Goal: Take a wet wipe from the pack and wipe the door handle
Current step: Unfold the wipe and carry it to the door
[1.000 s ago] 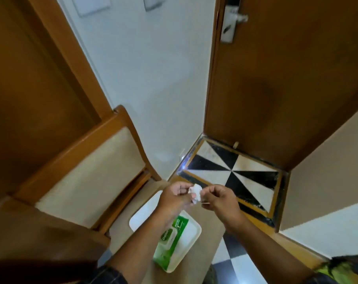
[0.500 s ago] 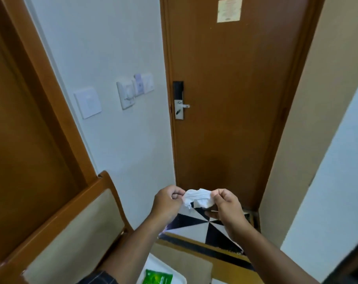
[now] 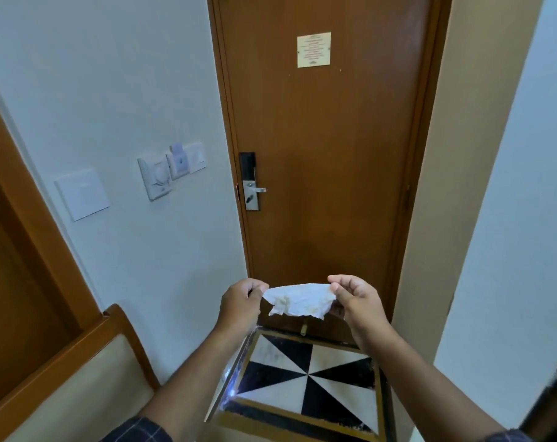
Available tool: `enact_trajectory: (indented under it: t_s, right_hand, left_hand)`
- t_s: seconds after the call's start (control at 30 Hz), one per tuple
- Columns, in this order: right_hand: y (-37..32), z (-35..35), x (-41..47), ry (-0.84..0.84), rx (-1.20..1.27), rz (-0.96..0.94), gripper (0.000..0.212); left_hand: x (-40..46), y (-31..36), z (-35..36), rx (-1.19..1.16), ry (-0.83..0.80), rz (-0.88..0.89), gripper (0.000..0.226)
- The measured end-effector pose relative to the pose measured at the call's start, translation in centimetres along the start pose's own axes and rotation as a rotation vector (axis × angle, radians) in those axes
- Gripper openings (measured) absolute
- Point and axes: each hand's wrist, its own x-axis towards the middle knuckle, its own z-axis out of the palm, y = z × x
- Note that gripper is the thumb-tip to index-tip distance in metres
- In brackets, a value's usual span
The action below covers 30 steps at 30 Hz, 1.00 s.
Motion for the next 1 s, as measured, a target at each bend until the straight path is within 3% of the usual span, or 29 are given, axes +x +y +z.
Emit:
enact_trajectory:
  t_s: [0.07, 0.13, 0.17, 0.27, 0.47, 0.57, 0.73, 0.9, 1.0]
  right_hand:
    - [-0.7, -1.5, 2.1, -0.031, -0.007, -0.014, 0.02]
    - [-1.5, -2.8, 4.1, -0.095, -0.012, -0.028, 0.021]
    - [-1.9, -3.5, 5.0, -0.124, -0.006, -0.032, 0.02]
    - [-3.2, -6.2, 8.2, -0.166, 0.002, -0.035, 0.019]
    - [-4.8, -10.9, 13.7, -0.254, -0.03, 0.013, 0.018]
    - [-4.6, -11.6, 15.6, -0.26, -0.031, 0.04, 0.021]
    - [-3.6, -11.2, 18.6, -0.167, 0.138, 0.1, 0.025]
    - [-2.9, -10.0, 22.1, -0.147, 0.09, 0.062, 0.039]
    - [-2.7, -8.9, 25.1, -0.158, 0.033, 0.04, 0.04]
  left_hand:
    - [1.6, 1.3, 2.5, 0.013, -0.065, 0.038, 0.016]
    - [3.1, 3.0, 5.3, 0.0, -0.189, 0.021, 0.037]
    - [3.7, 3.9, 6.6, -0.021, -0.266, 0.001, 0.035]
    - [5.7, 6.3, 10.4, -0.066, -0.396, -0.083, 0.012]
    - [9.6, 9.2, 14.7, -0.304, -0.259, -0.179, 0.012]
    - [10.8, 9.5, 15.2, -0.267, -0.182, -0.155, 0.02]
    - [13.5, 8.1, 14.9, -0.265, -0.291, -0.206, 0.017]
    - [16.3, 6.7, 15.6, -0.353, -0.392, -0.336, 0.035]
    - [18.6, 6.2, 16.5, -0.354, -0.428, -0.385, 0.032]
